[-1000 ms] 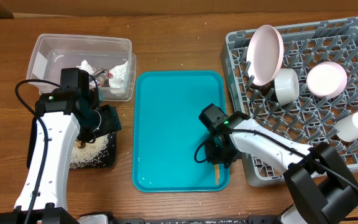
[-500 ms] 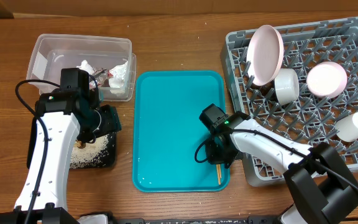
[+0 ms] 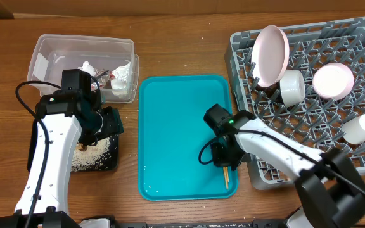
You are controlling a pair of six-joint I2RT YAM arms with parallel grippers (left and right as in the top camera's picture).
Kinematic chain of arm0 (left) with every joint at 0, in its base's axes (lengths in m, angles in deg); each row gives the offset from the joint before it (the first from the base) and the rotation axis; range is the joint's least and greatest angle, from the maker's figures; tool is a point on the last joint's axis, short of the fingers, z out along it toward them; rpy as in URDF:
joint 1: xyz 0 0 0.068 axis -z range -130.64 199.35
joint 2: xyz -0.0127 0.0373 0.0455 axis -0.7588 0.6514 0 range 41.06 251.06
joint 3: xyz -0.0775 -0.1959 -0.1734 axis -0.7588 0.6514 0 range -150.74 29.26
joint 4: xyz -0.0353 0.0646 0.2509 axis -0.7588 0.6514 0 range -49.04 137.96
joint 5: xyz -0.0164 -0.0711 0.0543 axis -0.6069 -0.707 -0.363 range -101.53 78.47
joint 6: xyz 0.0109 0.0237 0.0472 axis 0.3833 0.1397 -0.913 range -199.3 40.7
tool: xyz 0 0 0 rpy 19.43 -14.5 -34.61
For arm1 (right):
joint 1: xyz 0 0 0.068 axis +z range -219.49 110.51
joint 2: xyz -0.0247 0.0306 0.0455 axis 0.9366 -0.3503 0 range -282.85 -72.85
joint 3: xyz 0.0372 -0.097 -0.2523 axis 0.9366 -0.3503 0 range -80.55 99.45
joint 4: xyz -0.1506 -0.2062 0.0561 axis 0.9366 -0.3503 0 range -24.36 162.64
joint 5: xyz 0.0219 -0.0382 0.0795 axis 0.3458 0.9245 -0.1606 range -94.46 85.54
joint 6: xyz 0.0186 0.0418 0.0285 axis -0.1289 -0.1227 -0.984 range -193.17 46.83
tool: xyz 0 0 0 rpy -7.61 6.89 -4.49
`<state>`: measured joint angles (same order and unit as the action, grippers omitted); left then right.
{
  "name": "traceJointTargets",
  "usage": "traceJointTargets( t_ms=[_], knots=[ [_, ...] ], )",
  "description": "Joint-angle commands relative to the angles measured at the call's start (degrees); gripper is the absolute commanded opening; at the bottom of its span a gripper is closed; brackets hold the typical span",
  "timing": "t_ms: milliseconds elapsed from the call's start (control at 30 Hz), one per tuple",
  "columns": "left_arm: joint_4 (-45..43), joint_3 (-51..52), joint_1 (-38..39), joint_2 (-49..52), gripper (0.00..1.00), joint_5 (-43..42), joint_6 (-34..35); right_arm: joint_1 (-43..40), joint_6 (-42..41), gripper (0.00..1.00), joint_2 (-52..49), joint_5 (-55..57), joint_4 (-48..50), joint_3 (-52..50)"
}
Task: Sort waste into correct bins and load items into the dishwasher
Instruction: 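Grasp the wooden chopsticks on the teal tray with the right gripper, then carry the chopsticks to the rack and insert them along its left edge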
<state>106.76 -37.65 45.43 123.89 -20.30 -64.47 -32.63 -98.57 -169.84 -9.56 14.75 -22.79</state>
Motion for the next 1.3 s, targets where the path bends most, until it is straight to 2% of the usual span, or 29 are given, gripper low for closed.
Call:
traceJointTargets(
  t_ms=[0,367,533,633,933,1267],
  knots=[
    [0.04,-0.70,0.31,-0.39,0.66,0.22,-0.70,0.26,0.35,0.08,4.79,0.59,-0.11,2.93],
    [0.02,-0.70,0.31,-0.39,0.67,0.26,-0.70,-0.11,4.33,0.08,8.61,8.13,-10.16,10.08],
    [0.04,-0.70,0.31,-0.39,0.66,0.26,-0.70,-3.23,6.58,0.08,10.29,13.07,-16.09,17.07],
    [0.02,-0.70,0.31,-0.39,0.66,0.33,-0.70,-7.06,11.26,0.08,10.43,13.11,-18.25,20.39],
    [-0.02,-0.70,0.31,-0.39,0.66,0.35,-0.70,-18.18,14.16,0.08,9.97,13.40,-16.04,18.82],
    [0.00,-0.70,0.31,-0.39,0.67,0.35,-0.70,-18.88,15.43,0.08,8.02,12.55,-11.74,13.11]
  ],
)
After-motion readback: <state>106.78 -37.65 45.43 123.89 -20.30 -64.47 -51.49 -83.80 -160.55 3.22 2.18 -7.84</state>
